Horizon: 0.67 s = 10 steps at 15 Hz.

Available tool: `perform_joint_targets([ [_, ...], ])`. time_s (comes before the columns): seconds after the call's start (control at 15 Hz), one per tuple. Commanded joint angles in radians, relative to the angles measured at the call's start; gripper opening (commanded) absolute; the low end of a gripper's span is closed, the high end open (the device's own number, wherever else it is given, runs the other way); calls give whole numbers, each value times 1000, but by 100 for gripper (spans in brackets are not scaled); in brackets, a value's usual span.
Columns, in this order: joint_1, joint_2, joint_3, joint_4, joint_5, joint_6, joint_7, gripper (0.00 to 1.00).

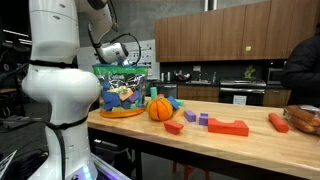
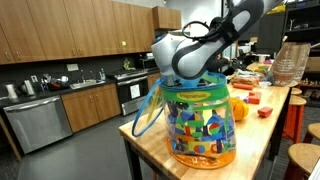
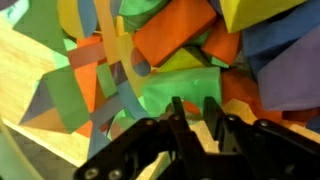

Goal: Remove a light orange block from the clear bag and put it on the table

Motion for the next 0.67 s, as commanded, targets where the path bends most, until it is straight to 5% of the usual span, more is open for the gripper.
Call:
perform_joint_targets([
  [0.0,12,13,-19,-2,-16,-18,34,1],
  [0.53,17,-43,-16,-35,-14,9,58,0],
  [0.6,17,-55,-14,-38,-7,6,52,26],
])
